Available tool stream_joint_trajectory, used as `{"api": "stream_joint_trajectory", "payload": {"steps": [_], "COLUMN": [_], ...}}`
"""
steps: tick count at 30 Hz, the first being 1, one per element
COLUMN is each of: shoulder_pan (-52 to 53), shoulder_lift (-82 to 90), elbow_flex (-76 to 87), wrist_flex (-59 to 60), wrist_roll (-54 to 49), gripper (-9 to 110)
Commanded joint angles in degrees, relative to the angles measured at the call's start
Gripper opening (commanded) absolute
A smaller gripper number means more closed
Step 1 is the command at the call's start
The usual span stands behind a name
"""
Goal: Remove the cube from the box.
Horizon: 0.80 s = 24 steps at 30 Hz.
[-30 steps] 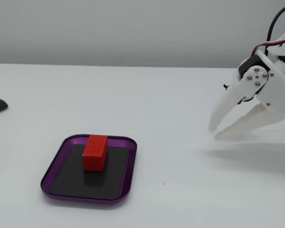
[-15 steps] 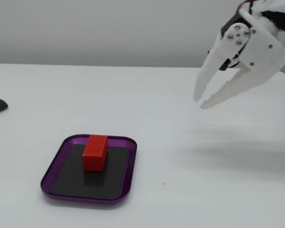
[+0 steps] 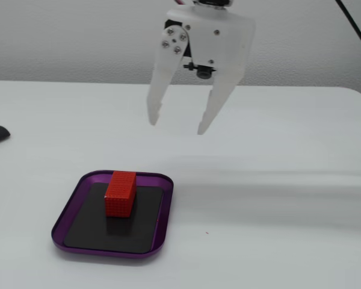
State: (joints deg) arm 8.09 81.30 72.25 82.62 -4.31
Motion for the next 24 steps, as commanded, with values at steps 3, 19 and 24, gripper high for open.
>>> {"api": "stream_joint_trajectory", "payload": {"steps": [3, 19, 24], "shoulder_pan": [-5.01, -6.94, -7.21], "shoulder_lift": [-9.05, -22.5, -22.15], "elbow_flex": [-14.41, -18.02, -18.02], "wrist_flex": [3.43, -2.99, -3.6], "wrist_roll": [-0.7, -0.53, -0.53], "gripper": [25, 25, 25]}}
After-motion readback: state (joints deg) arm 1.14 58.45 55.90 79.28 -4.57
